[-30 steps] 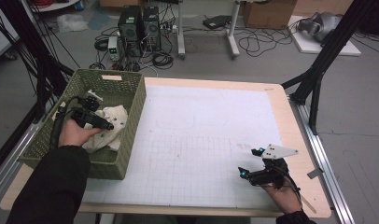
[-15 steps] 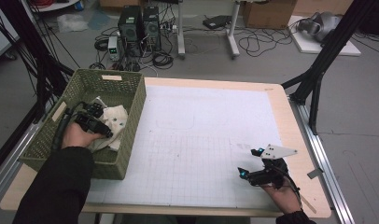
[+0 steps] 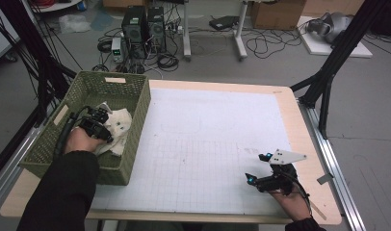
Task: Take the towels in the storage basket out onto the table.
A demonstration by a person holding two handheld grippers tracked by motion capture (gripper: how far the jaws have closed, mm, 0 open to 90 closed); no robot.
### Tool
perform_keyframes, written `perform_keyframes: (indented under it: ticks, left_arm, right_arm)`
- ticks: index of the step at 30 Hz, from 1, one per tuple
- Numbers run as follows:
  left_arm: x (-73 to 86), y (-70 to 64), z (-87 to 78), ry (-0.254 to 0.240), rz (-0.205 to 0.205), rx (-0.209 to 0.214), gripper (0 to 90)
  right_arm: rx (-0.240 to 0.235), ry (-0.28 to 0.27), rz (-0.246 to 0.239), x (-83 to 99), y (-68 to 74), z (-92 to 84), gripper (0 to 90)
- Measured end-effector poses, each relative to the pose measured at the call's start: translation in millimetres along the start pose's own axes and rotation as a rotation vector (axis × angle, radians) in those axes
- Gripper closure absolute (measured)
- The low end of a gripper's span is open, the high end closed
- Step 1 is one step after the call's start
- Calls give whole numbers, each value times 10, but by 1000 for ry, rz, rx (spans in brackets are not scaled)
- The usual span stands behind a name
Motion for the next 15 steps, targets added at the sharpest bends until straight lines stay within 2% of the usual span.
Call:
perform_keyframes:
  ticks: [7, 15]
  left_arm:
    - [8, -4, -5, 4, -5, 13, 745]
    - [32, -3, -20, 12, -9, 37, 760]
  right_arm:
    - [-1, 2, -2, 2, 6, -1, 104]
    - [-1, 3, 3, 8, 5, -6, 104]
Point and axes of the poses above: each handheld gripper's, and its own axes: z roughly forward along the jaws, x roughly out of its underside, y roughly to its left, the point moved 9 cm from there along z, roughly forward along the jaws, and after that the axes turned 1 degree about x, right-handed, at the moved point
